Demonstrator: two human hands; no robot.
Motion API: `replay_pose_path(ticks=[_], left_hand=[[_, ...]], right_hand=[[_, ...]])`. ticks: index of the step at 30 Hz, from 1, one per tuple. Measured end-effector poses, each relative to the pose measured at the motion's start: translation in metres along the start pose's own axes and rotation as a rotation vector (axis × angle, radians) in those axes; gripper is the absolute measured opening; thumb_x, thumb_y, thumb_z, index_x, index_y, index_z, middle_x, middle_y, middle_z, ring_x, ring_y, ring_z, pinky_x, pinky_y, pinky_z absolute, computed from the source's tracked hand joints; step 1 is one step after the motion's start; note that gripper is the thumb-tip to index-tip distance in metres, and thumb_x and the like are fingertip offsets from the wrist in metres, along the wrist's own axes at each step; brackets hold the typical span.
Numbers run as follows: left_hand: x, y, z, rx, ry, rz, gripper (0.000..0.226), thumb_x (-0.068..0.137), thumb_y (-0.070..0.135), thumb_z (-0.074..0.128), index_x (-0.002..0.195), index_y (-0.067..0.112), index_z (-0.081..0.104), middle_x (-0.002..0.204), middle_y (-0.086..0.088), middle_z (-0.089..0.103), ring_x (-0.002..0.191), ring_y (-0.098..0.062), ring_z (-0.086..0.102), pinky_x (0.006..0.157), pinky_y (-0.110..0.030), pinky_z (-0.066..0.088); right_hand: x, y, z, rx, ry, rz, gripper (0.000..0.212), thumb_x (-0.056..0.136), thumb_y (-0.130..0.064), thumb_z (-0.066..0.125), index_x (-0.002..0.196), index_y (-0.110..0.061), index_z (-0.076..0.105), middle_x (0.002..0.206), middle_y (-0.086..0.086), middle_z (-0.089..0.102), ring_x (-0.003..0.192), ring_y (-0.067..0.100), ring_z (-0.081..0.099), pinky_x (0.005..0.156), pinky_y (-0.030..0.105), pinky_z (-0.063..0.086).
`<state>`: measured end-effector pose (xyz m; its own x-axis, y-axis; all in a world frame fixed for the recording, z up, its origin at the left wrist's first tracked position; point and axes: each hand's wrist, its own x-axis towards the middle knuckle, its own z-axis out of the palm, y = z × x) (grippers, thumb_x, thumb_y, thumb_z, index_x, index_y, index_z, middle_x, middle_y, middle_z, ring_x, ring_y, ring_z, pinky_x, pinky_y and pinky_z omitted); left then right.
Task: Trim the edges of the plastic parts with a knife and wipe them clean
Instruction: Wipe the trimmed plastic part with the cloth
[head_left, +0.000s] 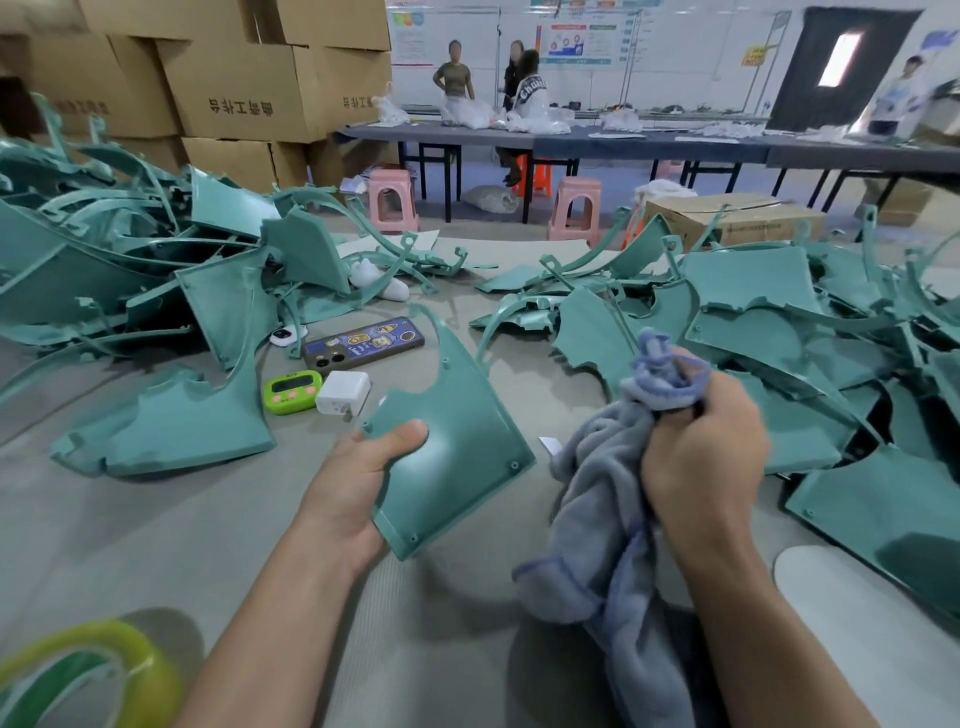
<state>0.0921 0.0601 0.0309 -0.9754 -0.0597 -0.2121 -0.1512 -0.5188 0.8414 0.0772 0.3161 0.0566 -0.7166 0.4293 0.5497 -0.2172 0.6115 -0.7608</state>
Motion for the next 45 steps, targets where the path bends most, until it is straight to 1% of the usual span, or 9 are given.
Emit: replay_pose_path(ticks=[4, 10, 17, 20, 23, 33, 39, 42, 45], left_hand=[[-0.002, -0.002, 0.002, 0.071, 0.023, 0.07, 0.041, 0.066, 0.01, 0.076, 0.106, 0.002, 0.074, 0.097, -0.021, 0.076, 0.073, -0.031, 0.075, 0.059, -0.037, 0.061], [-0.001, -0.006, 0.004, 0.126, -0.021, 0.155, 0.028, 0.065, 0.011, 0.08, 0.092, 0.004, 0.08, 0.096, -0.023, 0.076, 0.077, -0.033, 0.075, 0.067, -0.04, 0.062], [0.0, -0.012, 0.012, 0.399, 0.175, 0.188, 0.037, 0.073, 0.041, 0.082, 0.069, 0.005, 0.075, 0.079, -0.024, 0.074, 0.068, -0.029, 0.068, 0.062, -0.039, 0.054], [0.0, -0.018, 0.013, 0.601, 0.285, 0.378, 0.022, 0.079, 0.031, 0.081, 0.099, 0.021, 0.08, 0.085, -0.002, 0.079, 0.078, -0.012, 0.073, 0.077, -0.036, 0.06], [-0.013, -0.02, 0.019, 0.983, 0.254, 0.666, 0.064, 0.075, 0.028, 0.074, 0.136, 0.037, 0.061, 0.126, 0.024, 0.065, 0.115, 0.014, 0.056, 0.099, -0.008, 0.042], [-0.027, -0.035, 0.042, 1.641, -0.043, 0.837, 0.101, 0.064, 0.026, 0.06, 0.159, 0.029, 0.027, 0.169, -0.003, 0.014, 0.156, -0.027, 0.01, 0.127, -0.046, 0.005], [-0.017, -0.04, 0.034, 1.349, 0.089, 0.93, 0.059, 0.085, 0.007, 0.052, 0.143, 0.02, 0.056, 0.143, 0.006, 0.059, 0.137, -0.008, 0.043, 0.122, -0.043, 0.026], [-0.013, -0.036, 0.03, 1.063, 0.245, 0.798, 0.039, 0.093, 0.008, 0.059, 0.124, 0.03, 0.067, 0.102, 0.017, 0.068, 0.094, -0.004, 0.059, 0.085, -0.006, 0.044], [-0.004, -0.031, 0.026, 0.797, 0.435, 0.588, 0.008, 0.09, 0.012, 0.063, 0.082, 0.013, 0.062, 0.058, 0.014, 0.057, 0.054, -0.004, 0.049, 0.052, -0.017, 0.04]], right_hand=[[0.008, 0.008, -0.015, -0.464, -0.226, -0.029, 0.051, 0.086, -0.006, 0.063, 0.132, -0.027, 0.067, 0.146, 0.001, 0.057, 0.132, 0.027, 0.043, 0.107, 0.038, 0.031], [-0.034, -0.034, -0.001, 0.192, -0.362, -0.143, 0.042, 0.083, -0.023, 0.071, 0.122, -0.036, 0.071, 0.1, -0.019, 0.075, 0.089, -0.008, 0.069, 0.084, 0.003, 0.044], [-0.043, -0.017, 0.036, 0.358, -0.776, 0.248, 0.023, 0.098, -0.011, 0.061, 0.093, -0.028, 0.076, 0.088, -0.011, 0.079, 0.085, 0.007, 0.075, 0.078, 0.031, 0.059], [-0.041, -0.011, 0.041, 0.432, -0.734, 0.382, 0.016, 0.096, -0.021, 0.062, 0.094, -0.015, 0.077, 0.092, 0.0, 0.08, 0.092, 0.022, 0.076, 0.09, 0.051, 0.059], [-0.04, -0.009, 0.041, 0.489, -0.606, 0.464, 0.023, 0.09, -0.029, 0.061, 0.092, -0.011, 0.076, 0.089, 0.008, 0.079, 0.087, 0.032, 0.076, 0.085, 0.058, 0.059], [-0.037, -0.009, 0.032, 0.78, -0.59, 0.601, 0.028, 0.104, -0.017, 0.056, 0.089, -0.012, 0.079, 0.097, 0.017, 0.078, 0.091, 0.032, 0.077, 0.076, 0.041, 0.064], [-0.035, -0.018, 0.024, 0.788, -0.68, 0.482, 0.033, 0.1, -0.032, 0.061, 0.087, -0.008, 0.08, 0.091, 0.023, 0.076, 0.083, 0.035, 0.074, 0.076, 0.041, 0.061], [-0.031, -0.018, 0.013, 0.442, -0.689, 0.109, 0.024, 0.082, -0.043, 0.071, 0.084, -0.019, 0.078, 0.085, 0.001, 0.078, 0.081, 0.016, 0.074, 0.079, 0.033, 0.057], [-0.024, -0.017, -0.009, 0.074, -0.986, -0.152, 0.042, 0.063, -0.058, 0.073, 0.103, -0.046, 0.073, 0.097, -0.021, 0.072, 0.092, -0.002, 0.067, 0.08, 0.015, 0.051]])
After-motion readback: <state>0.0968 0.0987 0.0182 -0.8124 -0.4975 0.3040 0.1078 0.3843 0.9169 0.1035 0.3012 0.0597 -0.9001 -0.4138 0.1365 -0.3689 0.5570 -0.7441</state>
